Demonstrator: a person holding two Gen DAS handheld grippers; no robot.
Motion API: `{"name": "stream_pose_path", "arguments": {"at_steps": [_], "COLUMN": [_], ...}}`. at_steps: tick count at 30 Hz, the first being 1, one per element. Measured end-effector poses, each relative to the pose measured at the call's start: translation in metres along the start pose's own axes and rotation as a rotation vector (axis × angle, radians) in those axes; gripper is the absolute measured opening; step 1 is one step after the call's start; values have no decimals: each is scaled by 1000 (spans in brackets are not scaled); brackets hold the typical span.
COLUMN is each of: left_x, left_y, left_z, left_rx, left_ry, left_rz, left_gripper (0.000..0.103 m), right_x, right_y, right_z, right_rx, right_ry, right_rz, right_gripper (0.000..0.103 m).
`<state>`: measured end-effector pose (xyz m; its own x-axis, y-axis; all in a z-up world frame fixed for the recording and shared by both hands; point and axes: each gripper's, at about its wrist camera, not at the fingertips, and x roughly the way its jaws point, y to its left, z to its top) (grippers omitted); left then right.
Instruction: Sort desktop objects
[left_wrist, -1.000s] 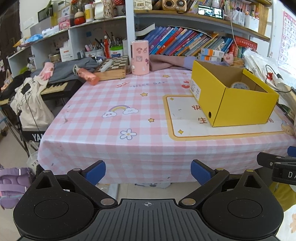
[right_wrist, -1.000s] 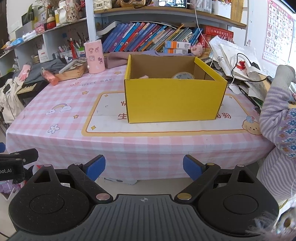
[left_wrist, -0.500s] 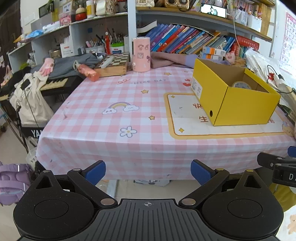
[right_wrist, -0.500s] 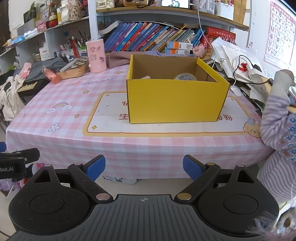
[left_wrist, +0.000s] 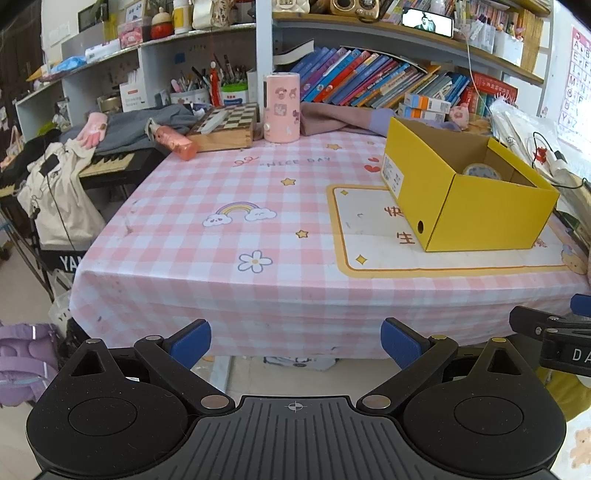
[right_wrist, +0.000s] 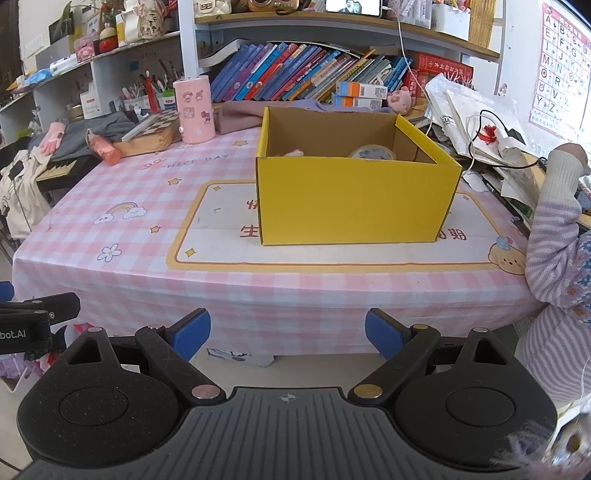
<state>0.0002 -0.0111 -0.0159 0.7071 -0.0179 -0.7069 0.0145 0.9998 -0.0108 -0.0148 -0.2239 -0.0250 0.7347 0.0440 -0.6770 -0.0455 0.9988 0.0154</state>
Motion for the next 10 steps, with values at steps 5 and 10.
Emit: {"name": "stream_pose_path", "arguments": {"at_steps": [5,10], "left_x": [3,4], "left_y": [3,5], "left_z": [-1,0], "left_rx": [-13,-21], "left_ry": [11,13], "left_rz": [-10,-23], "left_gripper": [100,100], "right_x": [0,0], "right_y": [0,0], "right_z": [0,1], "right_rx": [1,0], "right_ry": [1,2], "right_rz": [-1,0], "right_gripper": [91,91]}}
